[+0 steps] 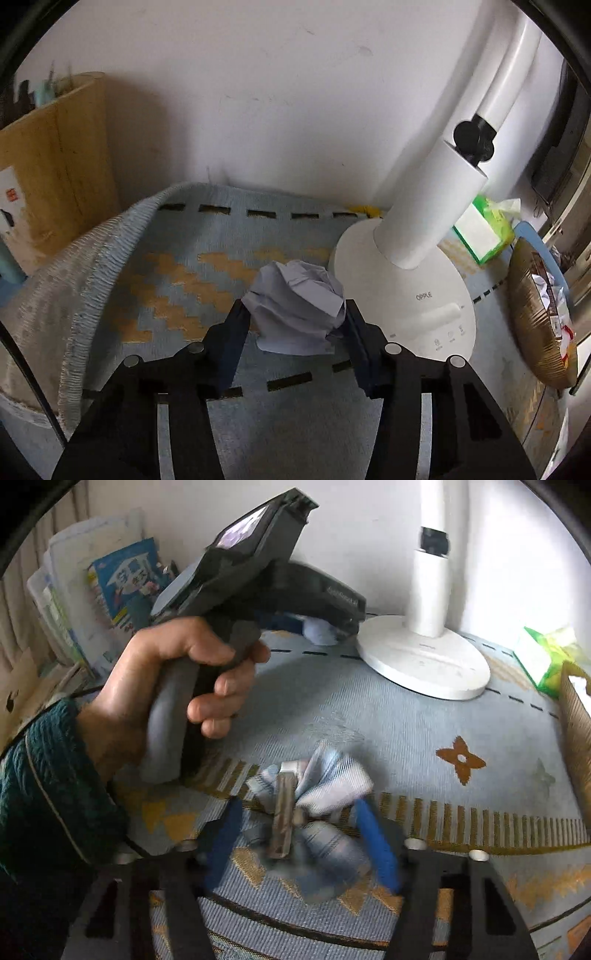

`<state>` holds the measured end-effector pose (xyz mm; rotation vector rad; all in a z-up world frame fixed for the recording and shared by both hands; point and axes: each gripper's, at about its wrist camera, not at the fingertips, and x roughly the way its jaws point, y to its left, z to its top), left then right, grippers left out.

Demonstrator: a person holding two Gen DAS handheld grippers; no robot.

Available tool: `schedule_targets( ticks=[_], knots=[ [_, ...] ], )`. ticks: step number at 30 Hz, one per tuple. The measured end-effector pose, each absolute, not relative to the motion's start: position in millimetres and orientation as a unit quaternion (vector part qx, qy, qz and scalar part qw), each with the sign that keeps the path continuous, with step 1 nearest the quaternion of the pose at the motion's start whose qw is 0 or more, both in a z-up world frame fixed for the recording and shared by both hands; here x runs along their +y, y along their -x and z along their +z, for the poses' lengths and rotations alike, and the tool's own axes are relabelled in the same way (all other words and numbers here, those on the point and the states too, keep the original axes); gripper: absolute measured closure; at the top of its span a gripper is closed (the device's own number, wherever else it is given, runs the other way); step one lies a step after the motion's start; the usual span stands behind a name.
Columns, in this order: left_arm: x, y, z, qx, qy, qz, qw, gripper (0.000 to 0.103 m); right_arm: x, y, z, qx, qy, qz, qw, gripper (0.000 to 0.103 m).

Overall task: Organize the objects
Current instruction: 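Lift the paper and plaid bow cloth and turn toward the gold bowl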

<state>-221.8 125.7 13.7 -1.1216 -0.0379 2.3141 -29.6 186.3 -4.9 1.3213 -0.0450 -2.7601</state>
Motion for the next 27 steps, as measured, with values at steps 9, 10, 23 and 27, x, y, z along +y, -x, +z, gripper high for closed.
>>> schedule_targets(
  ticks=[9,10,23,27],
  knots=[
    [112,206,20,-0.028,0.418,0.87,0.259,0.057,199,34,-5,-0.048,-0.422,-0.903,0.071,0.065],
    [107,200,22,-0.035,0.417,0.872,0.255,0.056,202,33,-6,-0.052,-0.42,-0.903,0.075,0.07],
    [-16,77,43,-0.149,0.418,0.884,0.145,0.057,217,36,-2,-0.094,-0.398,-0.9,0.149,0.077],
    [-28,28,43,-0.166,0.413,0.884,0.142,0.057,217,37,-3,-0.083,-0.408,-0.9,0.129,0.077]
  ],
)
